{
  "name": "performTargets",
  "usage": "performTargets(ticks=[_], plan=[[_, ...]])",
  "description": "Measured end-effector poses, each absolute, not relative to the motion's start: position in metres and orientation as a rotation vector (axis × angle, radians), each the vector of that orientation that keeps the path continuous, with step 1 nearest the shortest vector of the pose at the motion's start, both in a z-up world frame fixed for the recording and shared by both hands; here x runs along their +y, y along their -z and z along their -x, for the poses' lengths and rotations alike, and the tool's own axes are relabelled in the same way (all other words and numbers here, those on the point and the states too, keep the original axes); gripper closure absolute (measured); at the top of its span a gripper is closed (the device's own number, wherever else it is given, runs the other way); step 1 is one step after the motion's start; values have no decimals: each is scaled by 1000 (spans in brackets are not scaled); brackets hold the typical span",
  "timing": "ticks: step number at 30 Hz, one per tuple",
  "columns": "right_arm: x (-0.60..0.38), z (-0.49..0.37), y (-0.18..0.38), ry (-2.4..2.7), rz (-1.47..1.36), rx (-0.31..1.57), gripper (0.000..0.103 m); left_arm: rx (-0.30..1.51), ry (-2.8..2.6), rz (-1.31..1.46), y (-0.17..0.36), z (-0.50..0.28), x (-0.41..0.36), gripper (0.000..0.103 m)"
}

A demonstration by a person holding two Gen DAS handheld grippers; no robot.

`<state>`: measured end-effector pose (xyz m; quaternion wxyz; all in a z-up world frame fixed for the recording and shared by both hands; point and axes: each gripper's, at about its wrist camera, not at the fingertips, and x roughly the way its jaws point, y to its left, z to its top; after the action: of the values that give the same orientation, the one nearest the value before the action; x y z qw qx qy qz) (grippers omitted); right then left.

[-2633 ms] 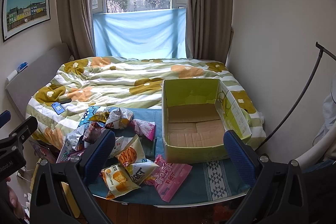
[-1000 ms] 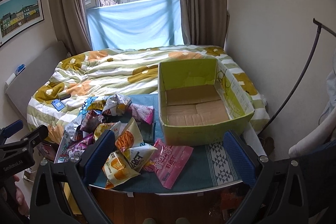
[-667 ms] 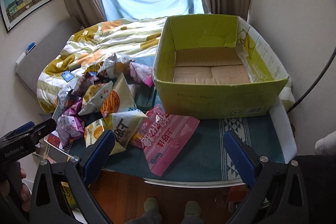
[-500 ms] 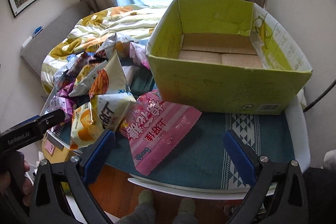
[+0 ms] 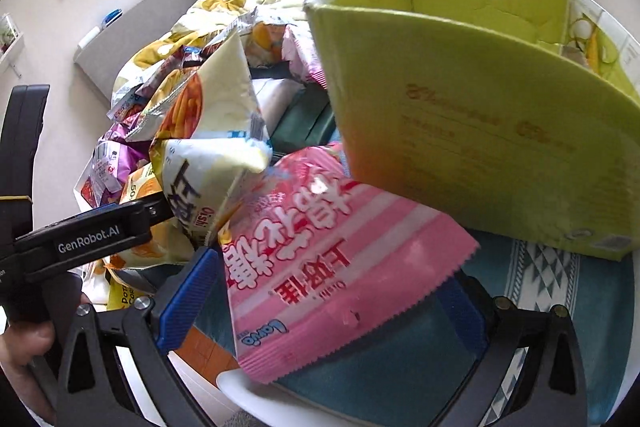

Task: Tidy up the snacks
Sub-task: 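Grasp the pink snack bag with the right tool while the left tool grasps the white-orange cake bag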

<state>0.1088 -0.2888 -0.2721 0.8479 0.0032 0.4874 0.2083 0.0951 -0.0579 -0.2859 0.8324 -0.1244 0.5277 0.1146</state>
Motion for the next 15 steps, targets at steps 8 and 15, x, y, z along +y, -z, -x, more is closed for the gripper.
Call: performTargets(ticks=[8, 15], plan=[[-285, -113, 275, -461, 42, 1009, 0, 1132, -199, 264, 295, -96, -66, 31], [-280, -111, 275, -477, 44, 1008, 25, 1139, -188, 242, 285, -83, -71, 37]])
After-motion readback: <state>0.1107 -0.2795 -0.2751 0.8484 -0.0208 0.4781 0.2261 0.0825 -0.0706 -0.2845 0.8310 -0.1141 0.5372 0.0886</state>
